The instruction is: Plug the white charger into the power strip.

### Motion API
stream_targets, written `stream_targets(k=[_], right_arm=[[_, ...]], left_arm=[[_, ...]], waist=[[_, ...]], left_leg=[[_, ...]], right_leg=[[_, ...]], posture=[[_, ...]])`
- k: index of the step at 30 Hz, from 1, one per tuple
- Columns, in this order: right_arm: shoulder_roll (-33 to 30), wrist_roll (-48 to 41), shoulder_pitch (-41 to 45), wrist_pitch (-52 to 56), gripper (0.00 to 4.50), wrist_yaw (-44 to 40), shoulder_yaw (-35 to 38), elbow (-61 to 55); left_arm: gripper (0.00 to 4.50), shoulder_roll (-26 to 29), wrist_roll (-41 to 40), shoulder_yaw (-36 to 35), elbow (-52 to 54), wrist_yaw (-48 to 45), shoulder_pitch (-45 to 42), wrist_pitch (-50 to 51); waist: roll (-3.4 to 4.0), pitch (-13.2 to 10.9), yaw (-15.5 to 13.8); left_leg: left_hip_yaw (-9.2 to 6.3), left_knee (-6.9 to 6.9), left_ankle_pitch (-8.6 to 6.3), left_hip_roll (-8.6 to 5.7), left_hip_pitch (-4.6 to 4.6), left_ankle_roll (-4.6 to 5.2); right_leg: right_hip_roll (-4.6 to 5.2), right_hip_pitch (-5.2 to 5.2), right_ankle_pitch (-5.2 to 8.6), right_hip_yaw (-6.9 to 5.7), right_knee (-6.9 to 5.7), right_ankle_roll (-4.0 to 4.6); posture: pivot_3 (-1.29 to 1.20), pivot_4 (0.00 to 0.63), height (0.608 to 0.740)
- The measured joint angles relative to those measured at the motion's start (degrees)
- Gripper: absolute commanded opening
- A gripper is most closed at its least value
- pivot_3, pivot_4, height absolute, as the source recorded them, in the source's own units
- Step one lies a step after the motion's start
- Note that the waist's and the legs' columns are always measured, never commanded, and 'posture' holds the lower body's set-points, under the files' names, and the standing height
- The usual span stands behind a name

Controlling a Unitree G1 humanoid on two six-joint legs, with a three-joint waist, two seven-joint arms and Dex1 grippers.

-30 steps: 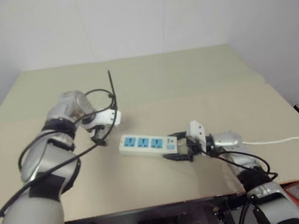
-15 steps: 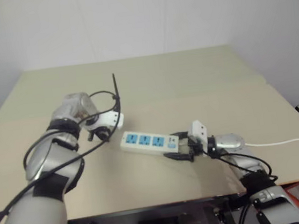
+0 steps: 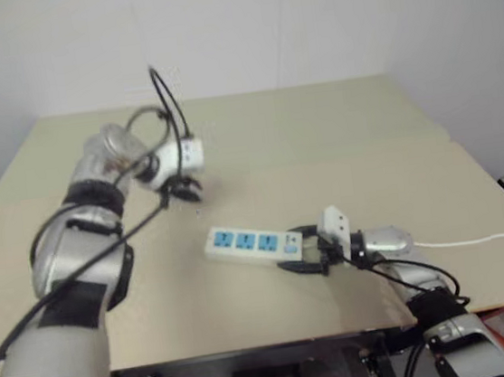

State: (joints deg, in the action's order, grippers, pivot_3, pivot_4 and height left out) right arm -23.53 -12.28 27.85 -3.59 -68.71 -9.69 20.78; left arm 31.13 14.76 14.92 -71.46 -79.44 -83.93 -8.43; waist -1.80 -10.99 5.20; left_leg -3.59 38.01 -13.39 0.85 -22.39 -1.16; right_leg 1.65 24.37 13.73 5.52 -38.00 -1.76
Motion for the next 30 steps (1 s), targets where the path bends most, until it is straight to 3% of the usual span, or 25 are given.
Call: stream_targets(k=[4,6,9,18,23,30], right_arm=[[0.04,-0.11,-0.12,-0.48,3.42,-1.86,-0.87,-0.06],[0.42,-0.05,-0.03,-1.27,3.42,-2.85,-1.24,0.41],[1.52,0.05,0.46,-2.99,3.42,-3.84,-1.88,2.44],[2.21,0.79,5.93,-8.30,3.42,-6.54,-2.36,12.44],[2.44,1.29,9.96,-10.96,3.42,-7.84,-2.35,19.12],[2.15,1.93,12.10,-10.98,3.42,-10.11,-2.26,22.02]], left_arm=[[1.02,-2.64,-10.11,-9.20,3.33,-4.95,0.34,3.34],[1.02,-6.88,-19.41,-16.68,8.37,-6.18,3.27,4.34],[1.02,-11.09,-27.98,-20.92,20.02,-5.71,9.35,9.28],[1.02,-13.52,-39.97,-20.14,54.49,0.35,33.21,26.21],[1.02,-13.33,-43.75,-18.82,64.38,4.00,41.40,31.30],[1.02,-11.01,-45.70,-16.57,68.70,6.25,49.65,34.97]], waist=[[0.00,0.00,0.27],[0.00,0.00,0.20],[0.01,0.01,0.72],[0.01,0.01,0.66],[0.02,0.02,0.37],[0.03,0.03,0.28]], left_leg=[[-0.01,0.00,0.00,0.04,0.10,0.00],[-0.02,0.04,0.00,0.06,0.10,0.00],[0.04,0.05,0.00,0.07,0.14,0.00],[0.01,0.06,0.00,0.09,0.40,0.00],[0.01,0.06,0.00,0.09,0.42,-0.01],[0.01,0.06,0.00,0.08,0.42,-0.01]], right_leg=[[-0.02,-0.05,0.00,-0.03,-0.08,-0.01],[-0.01,-0.07,0.00,-0.03,-0.07,0.00],[-0.01,-0.05,-0.03,0.06,-0.09,0.01],[0.00,-0.24,-0.07,0.07,-0.20,0.02],[0.02,-0.28,-0.08,0.06,-0.14,0.03],[0.03,-0.30,-0.09,0.05,-0.10,0.04]], posture=[[0.00,0.150,0.740],[0.00,0.150,0.740],[0.00,0.150,0.740],[0.00,0.150,0.740],[0.00,0.150,0.740],[0.00,0.150,0.740]])
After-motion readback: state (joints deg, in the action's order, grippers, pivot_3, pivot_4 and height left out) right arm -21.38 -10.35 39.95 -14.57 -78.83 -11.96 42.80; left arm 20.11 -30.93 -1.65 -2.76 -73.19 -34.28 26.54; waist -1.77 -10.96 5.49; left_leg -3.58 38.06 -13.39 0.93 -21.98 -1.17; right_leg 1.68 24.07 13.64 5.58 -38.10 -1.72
